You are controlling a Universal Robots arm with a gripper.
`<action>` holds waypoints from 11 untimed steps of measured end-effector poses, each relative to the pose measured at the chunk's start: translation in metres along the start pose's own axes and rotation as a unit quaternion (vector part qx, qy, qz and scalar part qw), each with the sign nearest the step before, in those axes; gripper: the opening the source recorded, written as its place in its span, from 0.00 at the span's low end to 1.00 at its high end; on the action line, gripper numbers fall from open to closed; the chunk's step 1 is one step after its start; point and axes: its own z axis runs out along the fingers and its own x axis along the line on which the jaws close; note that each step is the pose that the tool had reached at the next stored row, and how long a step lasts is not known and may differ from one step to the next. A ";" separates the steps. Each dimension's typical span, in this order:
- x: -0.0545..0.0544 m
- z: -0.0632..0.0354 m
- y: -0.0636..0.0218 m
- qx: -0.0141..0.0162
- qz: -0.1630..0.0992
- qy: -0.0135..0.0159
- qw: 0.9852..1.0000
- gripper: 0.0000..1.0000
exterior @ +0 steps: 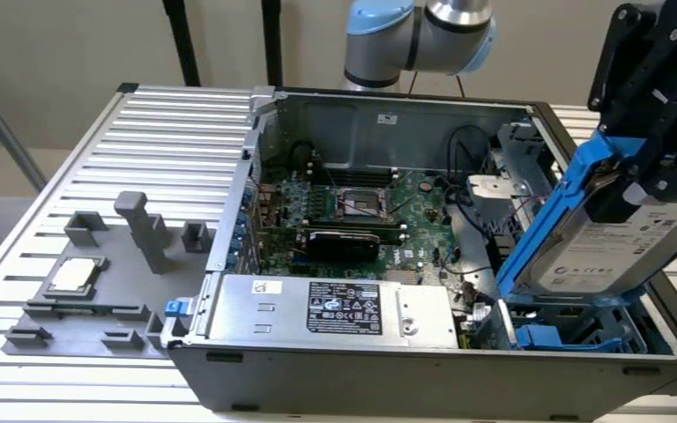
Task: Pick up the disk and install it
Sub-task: 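Pick up the disk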
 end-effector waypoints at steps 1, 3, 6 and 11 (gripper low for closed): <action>0.000 0.0004 -0.0048 0.000 0.000 0.000 1.000 0.00; 0.000 0.0015 -0.0138 0.000 0.000 0.000 1.000 0.00; 0.000 0.0045 -0.0261 0.000 0.000 0.000 1.000 0.00; 0.000 0.0067 -0.0279 0.000 0.000 0.000 1.000 0.00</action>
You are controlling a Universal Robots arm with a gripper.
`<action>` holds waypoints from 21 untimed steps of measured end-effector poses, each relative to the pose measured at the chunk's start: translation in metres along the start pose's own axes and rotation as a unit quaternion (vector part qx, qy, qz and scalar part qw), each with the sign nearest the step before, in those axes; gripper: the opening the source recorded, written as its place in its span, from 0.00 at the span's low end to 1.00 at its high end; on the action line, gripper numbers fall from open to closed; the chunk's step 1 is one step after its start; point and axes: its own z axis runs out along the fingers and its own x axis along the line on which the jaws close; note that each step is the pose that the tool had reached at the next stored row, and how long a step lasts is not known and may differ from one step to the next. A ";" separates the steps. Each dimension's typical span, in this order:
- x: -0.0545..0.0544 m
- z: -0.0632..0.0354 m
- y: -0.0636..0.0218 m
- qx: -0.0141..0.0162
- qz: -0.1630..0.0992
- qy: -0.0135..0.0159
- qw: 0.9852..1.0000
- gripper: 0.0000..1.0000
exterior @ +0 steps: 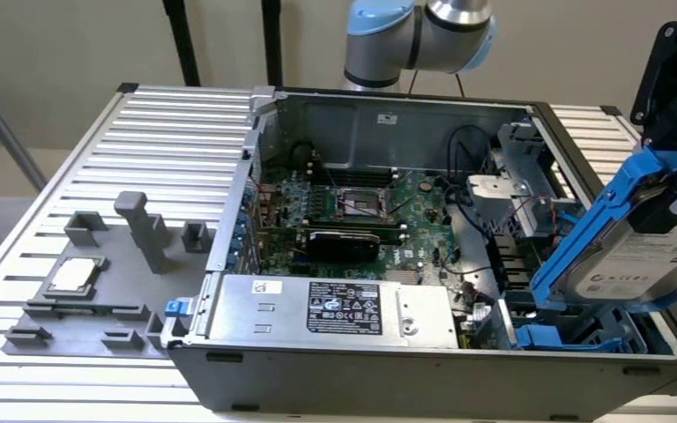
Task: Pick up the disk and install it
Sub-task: 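Pick up the disk, then insert the disk into the insertion slot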
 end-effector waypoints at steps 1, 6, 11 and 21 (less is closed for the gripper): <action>0.000 0.0000 0.0000 0.000 0.000 0.000 1.000 0.00; 0.000 0.0000 0.0000 0.000 0.000 0.000 1.000 0.00; 0.000 0.0000 0.0000 0.000 0.000 0.000 1.000 0.00; -0.001 0.0053 0.0003 0.000 0.000 0.000 1.000 0.00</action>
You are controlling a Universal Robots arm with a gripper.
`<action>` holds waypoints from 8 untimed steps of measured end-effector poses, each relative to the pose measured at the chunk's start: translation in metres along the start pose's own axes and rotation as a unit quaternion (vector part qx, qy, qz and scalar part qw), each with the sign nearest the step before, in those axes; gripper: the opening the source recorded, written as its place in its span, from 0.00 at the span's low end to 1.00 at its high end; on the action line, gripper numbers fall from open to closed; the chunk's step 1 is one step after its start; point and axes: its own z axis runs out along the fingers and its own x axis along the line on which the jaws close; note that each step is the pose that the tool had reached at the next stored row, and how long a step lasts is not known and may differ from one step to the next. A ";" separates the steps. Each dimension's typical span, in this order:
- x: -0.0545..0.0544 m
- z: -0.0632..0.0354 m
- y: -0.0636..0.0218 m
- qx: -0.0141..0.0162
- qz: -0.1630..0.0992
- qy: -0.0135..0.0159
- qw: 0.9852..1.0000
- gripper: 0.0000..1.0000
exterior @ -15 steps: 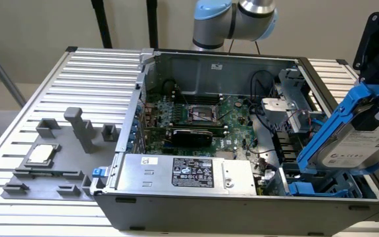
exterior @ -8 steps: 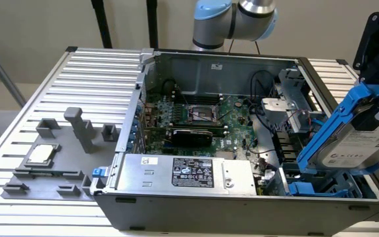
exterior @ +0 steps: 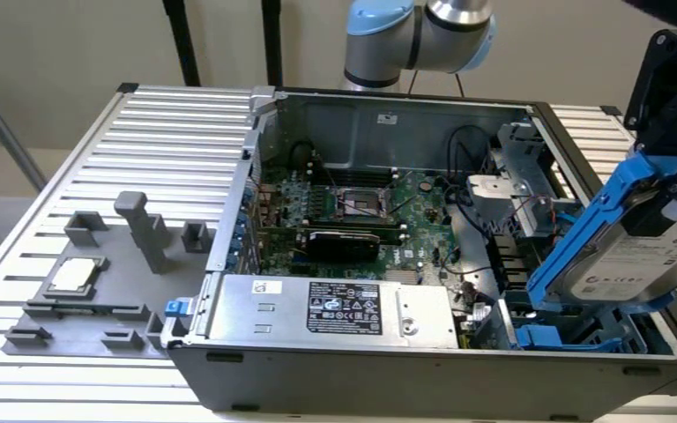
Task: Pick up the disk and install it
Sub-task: 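Insert the disk into the insertion slot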
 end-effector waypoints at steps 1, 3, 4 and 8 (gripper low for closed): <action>0.000 0.0017 0.0000 0.000 0.000 0.000 1.000 0.00; -0.001 0.0056 -0.0001 0.000 0.000 0.000 1.000 0.00; -0.001 0.0073 0.0000 0.000 0.000 0.000 1.000 0.00; -0.001 0.0136 0.0001 0.000 0.000 0.000 1.000 0.00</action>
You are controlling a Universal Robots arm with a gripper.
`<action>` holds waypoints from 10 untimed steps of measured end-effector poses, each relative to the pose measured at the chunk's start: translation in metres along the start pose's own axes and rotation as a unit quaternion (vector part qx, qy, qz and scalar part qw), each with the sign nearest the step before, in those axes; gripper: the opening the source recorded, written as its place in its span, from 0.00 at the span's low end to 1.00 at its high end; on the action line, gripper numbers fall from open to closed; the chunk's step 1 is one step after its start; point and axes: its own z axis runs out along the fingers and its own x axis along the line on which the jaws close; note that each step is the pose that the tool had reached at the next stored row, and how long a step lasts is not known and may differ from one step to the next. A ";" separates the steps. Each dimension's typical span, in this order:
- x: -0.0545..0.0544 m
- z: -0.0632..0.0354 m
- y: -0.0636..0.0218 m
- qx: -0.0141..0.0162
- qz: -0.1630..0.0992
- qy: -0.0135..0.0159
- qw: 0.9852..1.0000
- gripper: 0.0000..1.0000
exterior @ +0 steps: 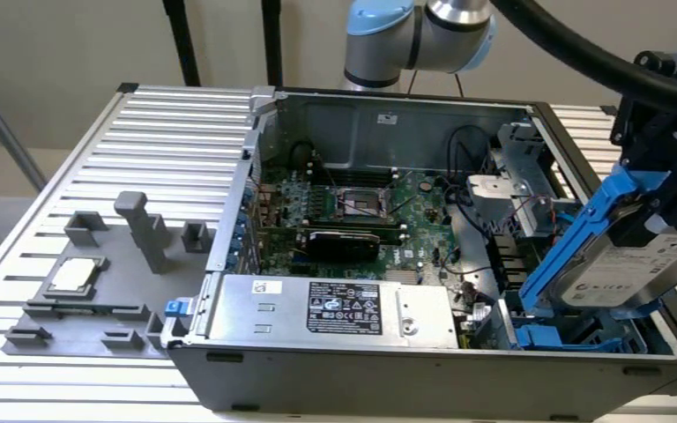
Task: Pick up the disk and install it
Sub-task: 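Insert the disk into the insertion slot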
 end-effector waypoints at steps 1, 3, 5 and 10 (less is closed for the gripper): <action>0.000 0.0014 0.0000 0.000 0.000 0.000 1.000 0.00; 0.000 0.0039 0.0002 0.000 0.000 0.000 1.000 0.00; 0.000 0.0066 0.0004 -0.001 0.000 0.000 1.000 0.00; 0.000 0.0132 0.0007 -0.001 0.000 0.000 1.000 0.00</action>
